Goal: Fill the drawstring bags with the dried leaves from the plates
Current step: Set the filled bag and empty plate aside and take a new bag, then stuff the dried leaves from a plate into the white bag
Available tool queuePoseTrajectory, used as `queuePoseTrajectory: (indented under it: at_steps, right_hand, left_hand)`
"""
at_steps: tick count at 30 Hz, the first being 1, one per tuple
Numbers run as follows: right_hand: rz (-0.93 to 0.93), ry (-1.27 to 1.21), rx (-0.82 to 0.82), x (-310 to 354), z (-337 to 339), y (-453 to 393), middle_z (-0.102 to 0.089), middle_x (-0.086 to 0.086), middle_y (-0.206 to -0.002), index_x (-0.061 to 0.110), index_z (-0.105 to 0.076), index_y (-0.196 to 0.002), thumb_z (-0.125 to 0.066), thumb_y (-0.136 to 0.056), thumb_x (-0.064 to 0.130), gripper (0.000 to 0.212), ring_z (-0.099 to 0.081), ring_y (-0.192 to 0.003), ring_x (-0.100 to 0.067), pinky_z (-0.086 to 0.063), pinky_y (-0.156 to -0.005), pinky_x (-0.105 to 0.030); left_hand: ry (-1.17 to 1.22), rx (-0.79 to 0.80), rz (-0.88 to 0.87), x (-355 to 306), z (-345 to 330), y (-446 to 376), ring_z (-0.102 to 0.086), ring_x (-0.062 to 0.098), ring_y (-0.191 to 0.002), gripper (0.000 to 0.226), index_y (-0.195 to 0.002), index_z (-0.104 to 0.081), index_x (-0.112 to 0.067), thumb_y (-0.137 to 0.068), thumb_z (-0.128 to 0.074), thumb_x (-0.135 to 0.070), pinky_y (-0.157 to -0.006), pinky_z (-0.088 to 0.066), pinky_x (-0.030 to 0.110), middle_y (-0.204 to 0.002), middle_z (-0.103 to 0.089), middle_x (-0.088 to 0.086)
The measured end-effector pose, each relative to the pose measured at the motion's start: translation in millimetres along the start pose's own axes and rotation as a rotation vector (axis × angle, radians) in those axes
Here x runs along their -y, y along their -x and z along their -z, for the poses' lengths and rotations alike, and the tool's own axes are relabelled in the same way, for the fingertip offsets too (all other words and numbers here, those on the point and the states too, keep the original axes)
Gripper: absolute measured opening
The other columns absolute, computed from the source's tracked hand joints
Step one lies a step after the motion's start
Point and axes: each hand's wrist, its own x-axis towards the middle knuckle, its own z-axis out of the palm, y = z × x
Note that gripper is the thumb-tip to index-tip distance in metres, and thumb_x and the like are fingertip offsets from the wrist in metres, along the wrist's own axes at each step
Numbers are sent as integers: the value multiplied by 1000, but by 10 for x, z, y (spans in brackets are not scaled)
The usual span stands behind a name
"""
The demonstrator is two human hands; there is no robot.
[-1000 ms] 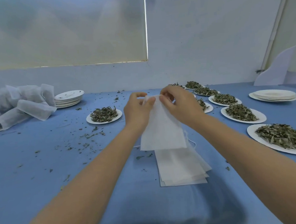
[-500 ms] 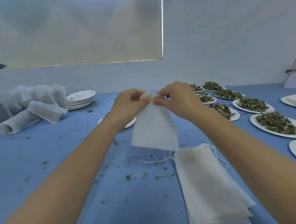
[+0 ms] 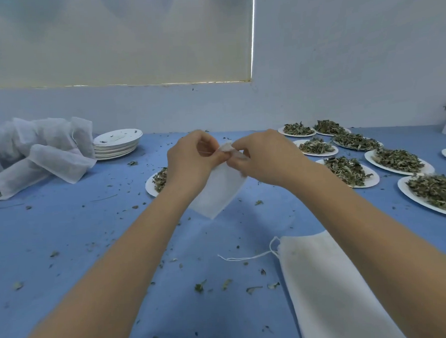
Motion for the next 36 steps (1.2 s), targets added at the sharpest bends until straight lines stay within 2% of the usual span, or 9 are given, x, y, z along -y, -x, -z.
queuePoseTrajectory:
  at_steps: [4, 10, 14, 16, 18, 24, 26, 29, 36]
  right_hand:
    - [-53, -229, 166, 20, -7, -47, -57, 5, -71, 30, -41, -60, -51, -94, 37, 36, -50, -56, -11, -36, -54, -26]
    - [-130, -544, 339, 37, -111, -61, -55, 11, -39, 44, -53, -80, -38, -95, 38, 22, -47, -35, -6, -35, -40, -10]
    - [-142, -820, 431, 77, -195, -150, -64, 5, -71, 32, -53, -107, -45, -92, 25, 19, -50, -36, -19, -36, -40, -18]
    - [-140, -927, 458, 130, -227, -216, -62, -8, -95, 27, -53, -115, -46, -92, 21, 25, -48, -35, -19, -34, -39, -18]
    - [-142, -1036, 484, 183, -245, -290, -59, -10, -94, 23, -55, -118, -45, -93, 18, 27, -46, -35, -18, -33, -38, -18]
    - [-175, -1215, 560, 383, -351, -591, -43, -16, -85, 5, -54, -97, -39, -98, 20, 21, -41, -31, -15, -25, -35, -16]
    - [-172, -1263, 601, 487, -416, -682, -43, -16, -87, 7, -56, -90, -42, -95, 24, 22, -41, -32, -14, -21, -34, -17]
    - [-136, -1315, 692, 609, -526, -786, -57, -14, -87, 15, -60, -87, -47, -94, 30, 21, -52, -40, -15, -14, -36, -18]
    - [-126, -1261, 713, 630, -743, -1000, -71, -4, -105, 16, -63, -116, -52, -92, 39, 35, -63, -63, -15, -27, -41, -15]
  left_hand:
    - [-46, 5, -29, 86, 43, -21, -55, -6, -68, 17, -82, -60, -26, -75, -75, -27, -58, -37, 2, -74, -61, -11]
    - [-263, 24, -178, 127, 121, -88, -52, 12, -79, 8, -88, -68, -20, -82, -69, -25, -72, -42, 17, -80, -51, -2]
    - [-360, 4, -286, 135, 242, -133, -46, 9, -84, 18, -102, -71, -13, -90, -57, -12, -71, -30, 3, -95, -53, 5]
    - [-447, 30, -323, 150, 304, -129, -47, 15, -94, 28, -114, -65, -8, -92, -50, -2, -75, -26, 5, -107, -54, 11]
    - [-525, 104, -337, 183, 360, -115, -45, 22, -110, 39, -124, -57, -5, -88, -46, 3, -85, -23, 10, -121, -49, 13]
    - [-751, 356, -309, 392, 569, -92, -37, 19, -117, 84, -134, -36, -12, -58, -54, -44, -102, -24, 28, -128, -41, 2]
    - [-783, 315, -284, 514, 574, -95, -33, 18, -115, 90, -134, -33, -10, -58, -69, -43, -101, -26, 29, -125, -38, 3]
    - [-704, 127, -222, 711, 612, -145, -42, 25, -110, 65, -125, -43, -4, -71, -72, -27, -92, -35, 35, -118, -47, 10]
    - [-777, 17, -78, 1090, 820, -300, -54, 27, -99, 42, -119, -47, -16, -79, -58, -24, -69, -37, 32, -112, -58, 1]
